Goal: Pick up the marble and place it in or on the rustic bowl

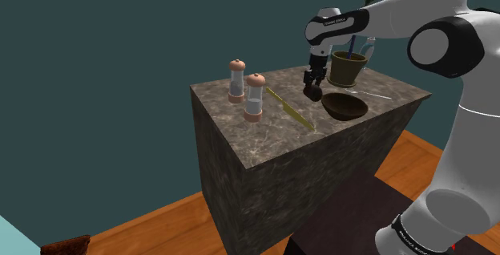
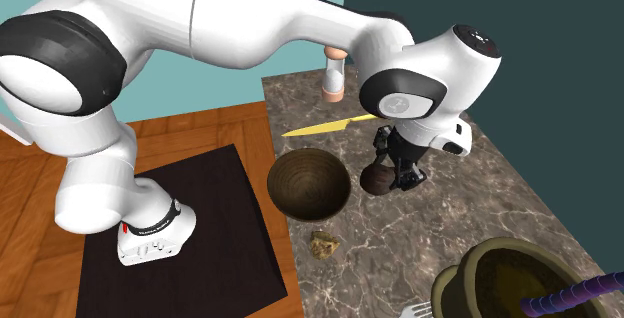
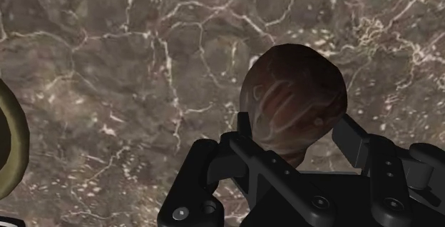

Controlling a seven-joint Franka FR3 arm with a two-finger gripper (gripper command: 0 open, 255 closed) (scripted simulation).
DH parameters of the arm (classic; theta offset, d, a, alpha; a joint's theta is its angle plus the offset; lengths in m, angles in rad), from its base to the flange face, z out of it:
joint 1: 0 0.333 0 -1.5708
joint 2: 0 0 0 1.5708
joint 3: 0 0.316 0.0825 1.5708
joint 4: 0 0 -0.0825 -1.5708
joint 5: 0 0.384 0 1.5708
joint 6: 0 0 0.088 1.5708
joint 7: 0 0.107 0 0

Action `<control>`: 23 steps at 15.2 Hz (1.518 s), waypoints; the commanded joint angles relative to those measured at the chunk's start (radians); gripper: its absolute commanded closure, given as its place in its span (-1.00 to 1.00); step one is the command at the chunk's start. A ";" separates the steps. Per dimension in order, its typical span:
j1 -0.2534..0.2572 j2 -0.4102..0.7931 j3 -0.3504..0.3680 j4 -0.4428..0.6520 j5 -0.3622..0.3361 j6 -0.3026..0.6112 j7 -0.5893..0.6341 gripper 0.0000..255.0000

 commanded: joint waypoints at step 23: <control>-0.007 -0.015 -0.005 0.220 -0.007 -0.235 0.011 1.00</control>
